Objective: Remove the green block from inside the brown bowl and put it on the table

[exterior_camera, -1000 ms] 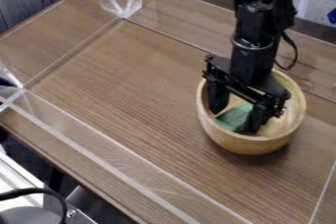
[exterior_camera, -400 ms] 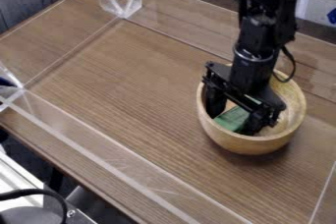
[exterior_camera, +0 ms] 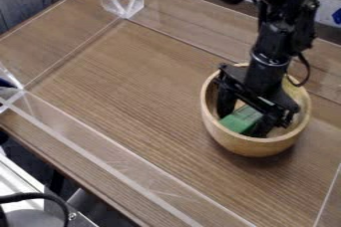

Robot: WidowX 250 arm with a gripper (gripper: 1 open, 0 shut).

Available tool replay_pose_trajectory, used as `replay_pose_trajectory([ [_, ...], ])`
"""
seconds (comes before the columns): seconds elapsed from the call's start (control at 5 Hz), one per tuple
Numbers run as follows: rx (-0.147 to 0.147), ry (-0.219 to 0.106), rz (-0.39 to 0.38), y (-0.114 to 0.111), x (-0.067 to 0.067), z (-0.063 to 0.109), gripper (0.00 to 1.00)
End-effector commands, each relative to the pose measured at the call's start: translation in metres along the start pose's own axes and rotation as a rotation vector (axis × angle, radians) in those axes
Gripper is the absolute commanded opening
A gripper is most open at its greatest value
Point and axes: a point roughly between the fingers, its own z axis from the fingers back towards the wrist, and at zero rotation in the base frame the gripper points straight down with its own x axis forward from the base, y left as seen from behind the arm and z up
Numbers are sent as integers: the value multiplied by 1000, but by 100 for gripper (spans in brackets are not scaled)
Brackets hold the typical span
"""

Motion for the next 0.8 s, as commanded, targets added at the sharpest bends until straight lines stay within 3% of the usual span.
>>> replay_pose_trajectory([
  [0.0,-14,-68,15,2,8,14,100],
  [0.2,-23,-83,26,8,7,18,100],
  [0.6,-39,-69,57,8,7,11,100],
])
